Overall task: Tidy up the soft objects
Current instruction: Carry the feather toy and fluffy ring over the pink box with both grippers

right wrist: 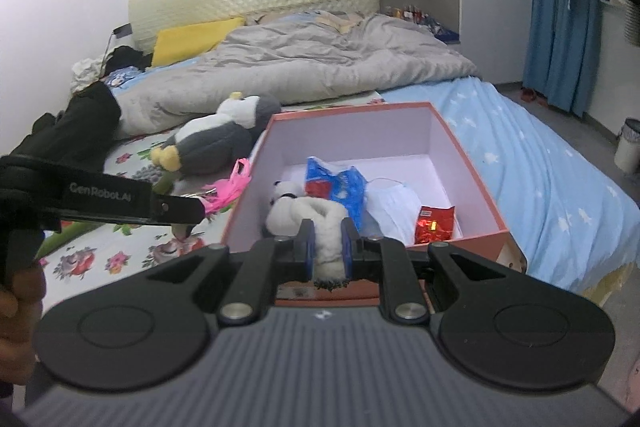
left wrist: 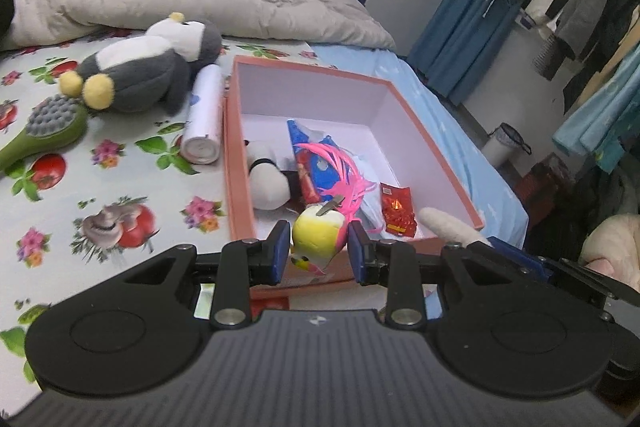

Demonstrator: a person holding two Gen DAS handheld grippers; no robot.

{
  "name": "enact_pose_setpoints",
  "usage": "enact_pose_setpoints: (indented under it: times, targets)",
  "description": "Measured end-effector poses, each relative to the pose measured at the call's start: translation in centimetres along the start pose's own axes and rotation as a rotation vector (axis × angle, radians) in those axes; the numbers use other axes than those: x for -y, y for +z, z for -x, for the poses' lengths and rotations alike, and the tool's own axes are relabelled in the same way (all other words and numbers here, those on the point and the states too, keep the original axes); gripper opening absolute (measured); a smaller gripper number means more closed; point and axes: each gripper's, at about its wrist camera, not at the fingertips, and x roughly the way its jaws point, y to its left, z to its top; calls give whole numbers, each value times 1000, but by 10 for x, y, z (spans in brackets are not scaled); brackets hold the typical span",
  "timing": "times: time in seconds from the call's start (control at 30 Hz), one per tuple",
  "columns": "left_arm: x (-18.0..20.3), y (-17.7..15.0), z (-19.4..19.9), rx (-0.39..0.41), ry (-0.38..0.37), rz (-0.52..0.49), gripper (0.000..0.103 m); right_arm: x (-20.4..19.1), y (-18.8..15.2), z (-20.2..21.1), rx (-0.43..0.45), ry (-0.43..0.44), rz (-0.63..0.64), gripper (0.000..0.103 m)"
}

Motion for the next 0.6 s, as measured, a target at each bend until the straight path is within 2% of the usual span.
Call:
enact_pose_setpoints:
  times: [0.33,0.6]
  targets:
    - [12,43,-79,-73,19,-11,36,47,21,-56,-39,-15,-62,17]
    - [12,60,-145,-162,51,-23,36,75,28,-115,-109,-14,-96,18]
